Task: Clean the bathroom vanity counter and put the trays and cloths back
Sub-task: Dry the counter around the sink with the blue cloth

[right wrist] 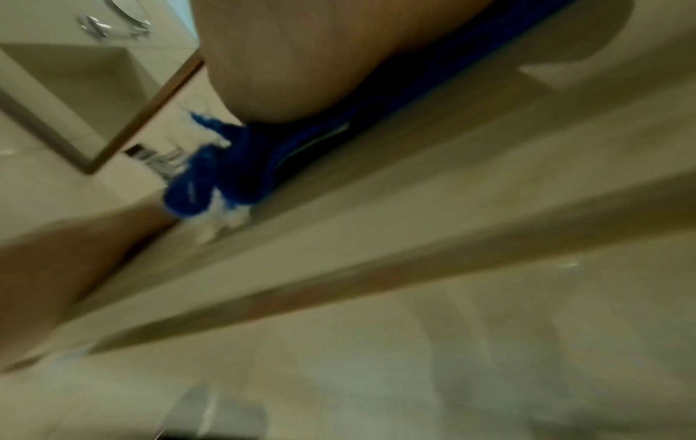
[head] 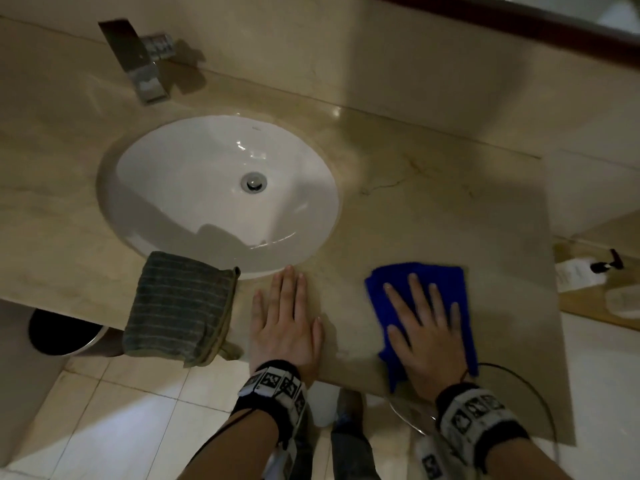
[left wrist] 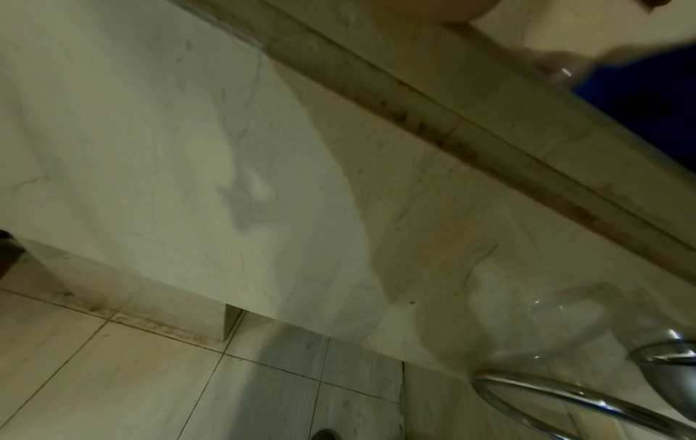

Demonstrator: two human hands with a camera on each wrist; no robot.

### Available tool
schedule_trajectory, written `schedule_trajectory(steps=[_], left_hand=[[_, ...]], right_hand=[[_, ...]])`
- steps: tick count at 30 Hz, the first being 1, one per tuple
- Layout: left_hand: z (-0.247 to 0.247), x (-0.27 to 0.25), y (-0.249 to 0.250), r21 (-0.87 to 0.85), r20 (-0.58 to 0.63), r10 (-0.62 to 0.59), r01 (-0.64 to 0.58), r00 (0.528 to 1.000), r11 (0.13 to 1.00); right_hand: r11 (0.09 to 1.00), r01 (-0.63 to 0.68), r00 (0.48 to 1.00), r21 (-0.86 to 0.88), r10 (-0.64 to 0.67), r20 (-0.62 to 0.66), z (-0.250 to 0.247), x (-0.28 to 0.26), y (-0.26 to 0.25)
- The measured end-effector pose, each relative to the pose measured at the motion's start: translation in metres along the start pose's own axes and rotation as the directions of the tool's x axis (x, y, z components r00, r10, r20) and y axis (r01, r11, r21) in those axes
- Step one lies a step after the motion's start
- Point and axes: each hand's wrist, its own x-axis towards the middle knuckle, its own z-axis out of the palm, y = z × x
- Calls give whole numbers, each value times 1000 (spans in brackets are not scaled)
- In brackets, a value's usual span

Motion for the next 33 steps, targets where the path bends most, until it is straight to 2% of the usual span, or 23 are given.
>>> schedule_trajectory(steps=[2, 4, 6, 8, 9, 10, 12, 14, 15, 17, 19, 20, 23, 26, 28, 31, 32, 33], left_hand=[[-1, 0, 1, 2, 11, -7, 7, 1000, 1000], [-3, 1, 2, 1, 33, -21, 21, 999, 1000], [-4, 2, 3, 10, 46, -30, 29, 999, 1000], [-5, 1, 5, 24, 65, -33, 32, 997, 999], [-5, 0, 5, 26, 72, -35, 33, 997, 999], [-6, 0, 5, 29, 74, -38, 36, 997, 999], [-9, 0, 5, 19, 99, -43, 41, 994, 999], [-13, 0, 7, 19, 108, -46, 44, 993, 999], [-13, -1, 7, 21, 105, -47, 45, 993, 999], [-13, -2, 8, 8, 94, -46, 45, 995, 999], [-11, -2, 8, 12, 69, -44, 44, 997, 999], [-10, -2, 7, 25, 65, -43, 42, 997, 999], [-7, -2, 6, 58, 60, -50, 46, 997, 997], [-7, -2, 8, 59, 62, -57, 53, 996, 997], [-7, -3, 9, 62, 59, -59, 55, 997, 997], [-8, -4, 11, 79, 51, -57, 53, 997, 995], [-8, -4, 10, 80, 43, -54, 50, 998, 996], [-8, -3, 10, 75, 37, -52, 49, 998, 996]], right_hand=[[984, -176, 984, 28, 177, -32, -3, -10, 50], [924, -375, 925, 73, 378, -38, -8, -20, 81], [845, -521, 850, 121, 527, -23, -12, -18, 77], [717, -672, 731, 187, 683, 9, -14, -8, 45], [670, -712, 689, 210, 724, 28, -15, -1, 24], [679, -703, 701, 213, 712, 43, -14, 6, 1], [821, -547, 832, 162, 555, -3, -5, 9, -43], [949, -296, 950, 111, 305, -72, 1, -1, -74], [982, -177, 980, 71, 183, -84, 5, -8, -79], [1000, -22, 998, 14, 23, -64, 8, -21, -67], [1000, 23, 996, -20, -25, -91, 8, -30, -34], [1000, -18, 995, -15, 17, -101, 9, -35, -13], [961, -276, 950, 32, 278, -141, 12, -60, 63], [913, -404, 903, 56, 408, -135, 11, -86, 121], [890, -450, 879, 78, 457, -136, 12, -89, 124], [784, -604, 761, 142, 621, -187, 20, -79, 87], [768, -619, 745, 164, 640, -187, 23, -72, 69], [779, -604, 757, 168, 626, -186, 23, -66, 49]])
